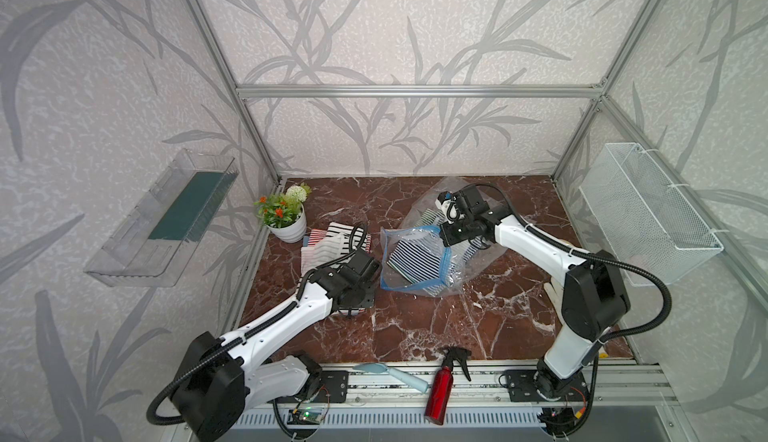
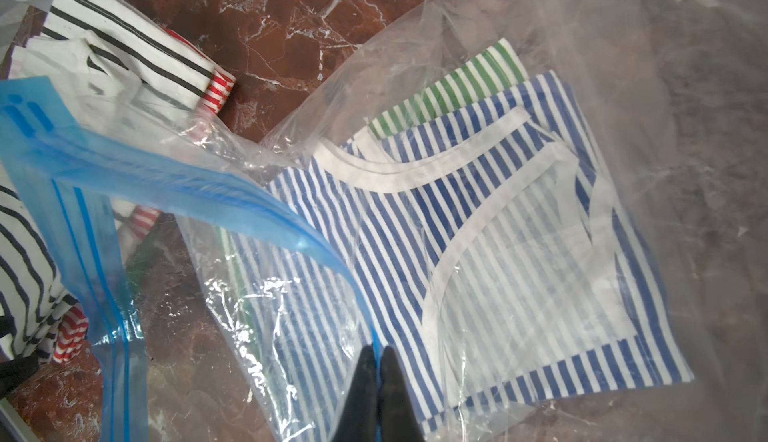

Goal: Take the tank top out of the vacuum bag
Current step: Adjust the tank top.

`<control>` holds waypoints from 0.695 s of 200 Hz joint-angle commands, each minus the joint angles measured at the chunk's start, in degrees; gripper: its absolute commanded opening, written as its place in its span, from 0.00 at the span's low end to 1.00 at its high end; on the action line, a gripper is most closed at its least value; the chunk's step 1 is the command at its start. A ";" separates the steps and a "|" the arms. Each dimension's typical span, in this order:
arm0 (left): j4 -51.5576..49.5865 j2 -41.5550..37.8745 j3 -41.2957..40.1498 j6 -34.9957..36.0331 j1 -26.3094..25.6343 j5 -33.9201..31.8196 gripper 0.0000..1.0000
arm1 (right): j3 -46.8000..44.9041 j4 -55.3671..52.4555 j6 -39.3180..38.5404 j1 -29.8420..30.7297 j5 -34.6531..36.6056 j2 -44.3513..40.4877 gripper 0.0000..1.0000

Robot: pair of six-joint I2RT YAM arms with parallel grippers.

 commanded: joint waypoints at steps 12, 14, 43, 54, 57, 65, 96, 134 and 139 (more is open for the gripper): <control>-3.09 4.63 1.10 -0.55 -0.62 -6.37 0.45 | -0.16 -1.77 -0.66 -0.21 -0.33 -1.87 0.00; -3.14 4.87 1.14 -0.64 -0.59 -6.52 0.45 | -0.15 -1.68 -0.64 -0.21 -0.35 -1.87 0.00; -4.86 6.48 1.38 -2.74 -0.66 -10.05 0.37 | -0.38 -1.70 -0.92 -0.25 -0.20 -2.04 0.00; -5.84 6.72 1.65 -4.10 -0.60 -11.77 0.34 | -0.70 -1.46 -0.93 -0.25 -0.35 -2.07 0.00; -6.29 6.81 1.74 -4.60 -0.61 -12.35 0.32 | -0.76 -1.34 -0.91 -0.28 -0.46 -2.09 0.00; -6.96 7.08 2.01 -4.95 -0.65 -13.15 0.29 | -0.76 -1.28 -0.92 -0.21 -0.56 -1.97 0.00; -7.83 7.44 2.56 -5.75 -0.62 -14.00 0.10 | -0.58 -1.15 -0.69 -0.21 -1.06 -1.61 0.00; -7.81 3.20 3.79 -5.20 -0.51 -12.07 0.02 | -0.40 -1.16 -0.61 -0.25 -1.34 -1.44 0.00; -7.94 2.73 3.89 -4.89 -0.49 -11.88 0.05 | -0.41 -0.98 -0.52 -0.27 -1.43 -1.52 0.00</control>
